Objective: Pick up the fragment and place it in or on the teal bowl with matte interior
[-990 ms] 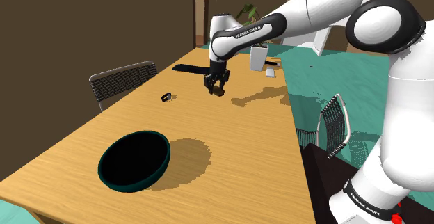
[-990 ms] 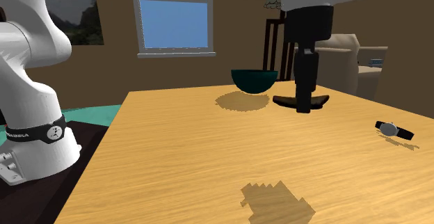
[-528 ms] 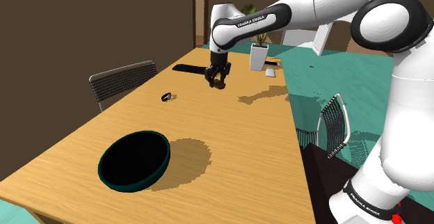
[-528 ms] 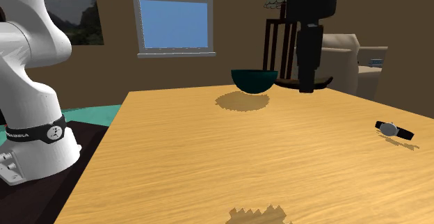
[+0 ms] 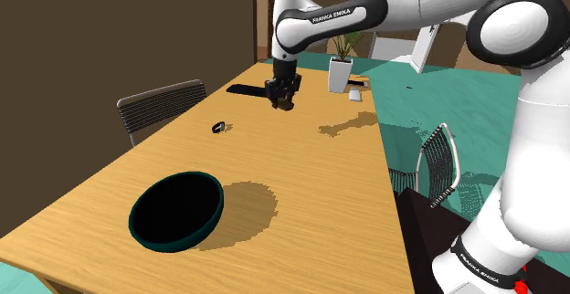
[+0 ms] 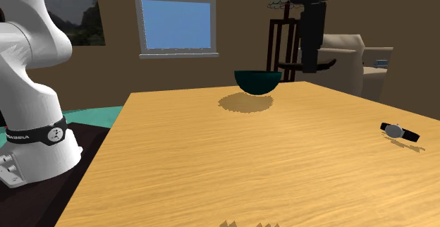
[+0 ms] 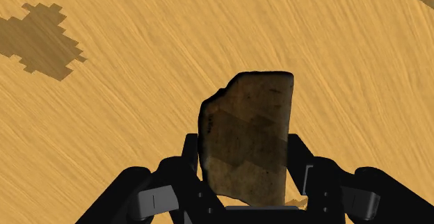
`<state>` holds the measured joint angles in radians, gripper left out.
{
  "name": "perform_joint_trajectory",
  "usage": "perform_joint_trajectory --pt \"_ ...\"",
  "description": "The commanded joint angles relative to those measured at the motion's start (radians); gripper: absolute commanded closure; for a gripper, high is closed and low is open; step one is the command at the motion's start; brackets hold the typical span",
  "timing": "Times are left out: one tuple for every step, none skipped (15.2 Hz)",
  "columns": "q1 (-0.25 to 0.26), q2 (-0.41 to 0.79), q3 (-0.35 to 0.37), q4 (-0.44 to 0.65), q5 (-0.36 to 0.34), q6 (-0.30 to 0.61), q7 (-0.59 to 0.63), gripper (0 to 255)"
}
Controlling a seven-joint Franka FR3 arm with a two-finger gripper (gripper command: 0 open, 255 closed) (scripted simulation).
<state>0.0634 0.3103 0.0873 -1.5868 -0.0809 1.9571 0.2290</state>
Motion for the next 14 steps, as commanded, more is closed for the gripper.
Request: perform_joint_trajectory --pt "0.022 -0.016 0.011 -0.02 -0.004 0.001 0.035 255" --pt "0.036 -0.021 0.018 -0.027 -0.007 0.002 0.057 255" --pt "0.05 -0.026 0.025 -0.033 -0.01 0.002 0.079 255" --pt "0.064 -0.029 0.032 -0.038 -0.013 0.002 0.101 255" --pt "0.078 -0.031 0.039 -0.041 -0.016 0.002 0.123 255" --pt "0.092 -0.033 0.046 -0.043 -0.019 0.001 0.145 255" --pt "0.106 -0.033 0.054 -0.044 -0.023 -0.001 0.167 255" --pt "0.12 -0.033 0.061 -0.043 -0.026 -0.003 0.189 255" --pt "0.134 -0.032 0.068 -0.041 -0.029 -0.005 0.211 255" --pt "0.149 -0.029 0.075 -0.038 -0.033 -0.007 0.234 255" --pt "0.163 -0.026 0.083 -0.034 -0.036 -0.011 0.256 255" --pt "0.178 -0.022 0.089 -0.028 -0.04 -0.014 0.278 255" --pt "0.193 -0.017 0.096 -0.021 -0.044 -0.018 0.3 255" --pt "0.208 -0.011 0.103 -0.012 -0.048 -0.022 0.322 255"
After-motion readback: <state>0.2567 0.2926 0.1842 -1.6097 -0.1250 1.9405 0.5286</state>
